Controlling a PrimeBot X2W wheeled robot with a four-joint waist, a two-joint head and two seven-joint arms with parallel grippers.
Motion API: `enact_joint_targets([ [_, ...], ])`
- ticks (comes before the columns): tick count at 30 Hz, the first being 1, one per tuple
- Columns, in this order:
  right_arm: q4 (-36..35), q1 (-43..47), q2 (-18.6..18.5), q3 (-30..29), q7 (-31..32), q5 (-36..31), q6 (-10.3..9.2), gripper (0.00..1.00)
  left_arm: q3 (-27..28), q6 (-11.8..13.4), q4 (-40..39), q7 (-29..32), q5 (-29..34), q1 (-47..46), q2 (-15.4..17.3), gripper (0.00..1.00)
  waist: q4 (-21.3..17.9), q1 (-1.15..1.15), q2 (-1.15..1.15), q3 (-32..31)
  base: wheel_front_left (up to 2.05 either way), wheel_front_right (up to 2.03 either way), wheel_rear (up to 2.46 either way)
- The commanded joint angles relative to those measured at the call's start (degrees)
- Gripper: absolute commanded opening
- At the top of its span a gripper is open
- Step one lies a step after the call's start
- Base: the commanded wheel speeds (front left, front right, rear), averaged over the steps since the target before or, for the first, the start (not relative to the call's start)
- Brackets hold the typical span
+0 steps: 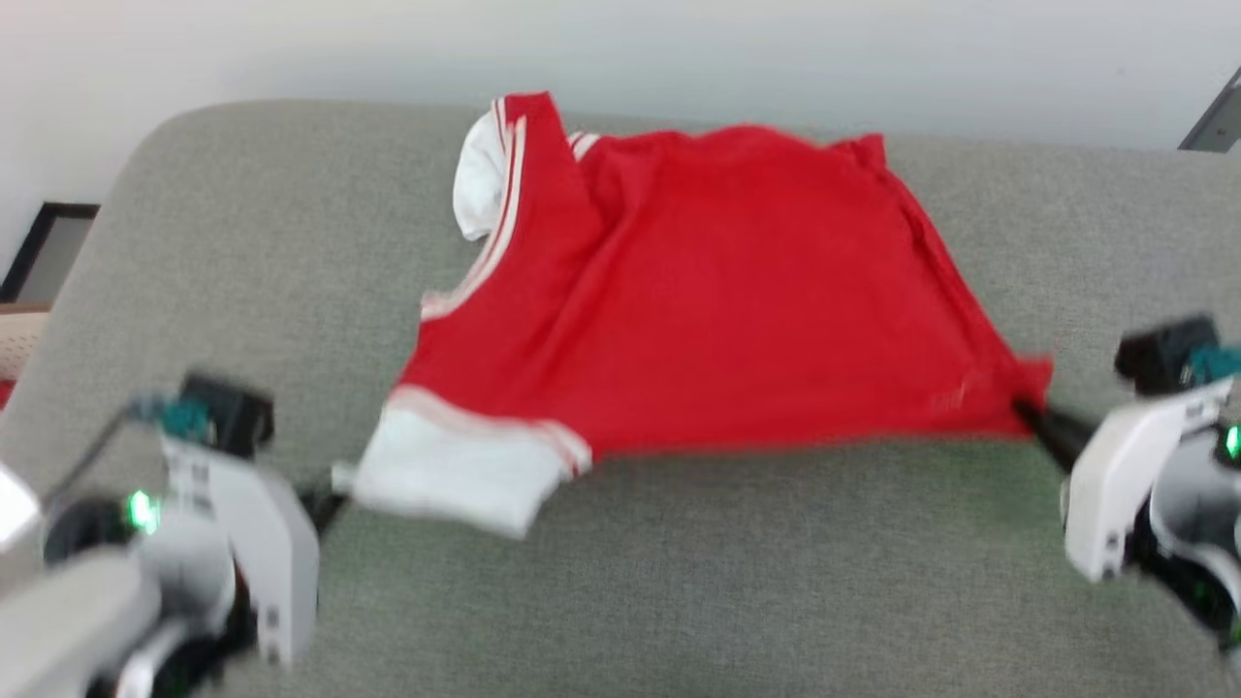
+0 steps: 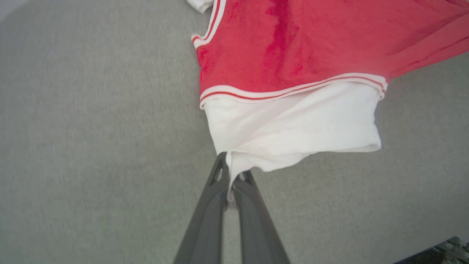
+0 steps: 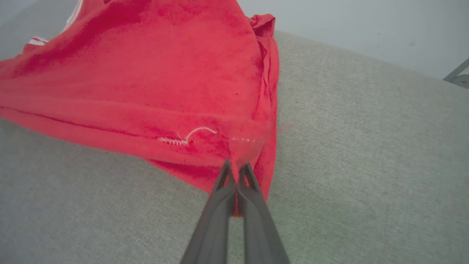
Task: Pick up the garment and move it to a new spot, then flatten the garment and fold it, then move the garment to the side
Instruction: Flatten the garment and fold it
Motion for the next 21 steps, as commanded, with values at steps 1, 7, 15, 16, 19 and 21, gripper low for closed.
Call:
enact_joint_targets([
  [1, -0.6, 1.6, -0.2, -0.6, 0.7, 0.5, -0.09, 0.00, -0.1, 1.0, -1.2, 0.0, -0.6, 1.4, 0.5, 0.00, -0.1, 0.00, 0.00, -0.4, 0.00, 0.00, 0.00],
  [7, -9.1, 13.6, -0.7, -4.7, 9.1, 2.7, -0.09, 0.00, -2.5, 7.5, -13.2, 0.3, -7.0, 11.6, 5.6, 0.00, 0.1, 0.00, 0.00, -0.8, 0.00, 0.00, 0.00],
  [15, -19.3, 26.9, -0.4, -8.9, 21.1, 6.5, -0.09, 0.00, -4.1, 12.0, -19.6, -0.5, -12.8, 19.0, 8.5, 0.00, 0.3, 0.00, 0.00, -0.8, 0.00, 0.00, 0.00],
  [16, -20.2, 28.3, -0.5, -9.3, 22.3, 7.0, -0.09, 0.00, -4.2, 12.4, -20.1, -0.8, -13.2, 19.6, 8.8, 0.00, 0.3, 0.00, 0.00, -0.7, 0.00, 0.00, 0.00],
  [19, -22.8, 32.0, -0.5, -10.4, 25.9, 8.4, -0.09, 0.00, -4.5, 13.2, -21.3, -1.0, -14.5, 21.1, 9.4, 0.00, 0.4, 0.00, 0.00, -0.6, 0.00, 0.00, 0.00],
  [21, -24.5, 34.0, 0.0, -11.4, 27.8, 9.0, -0.09, 0.00, -4.5, 13.7, -21.9, -1.1, -15.1, 21.6, 9.9, 0.00, 0.3, 0.00, 0.00, -0.6, 0.00, 0.00, 0.00],
])
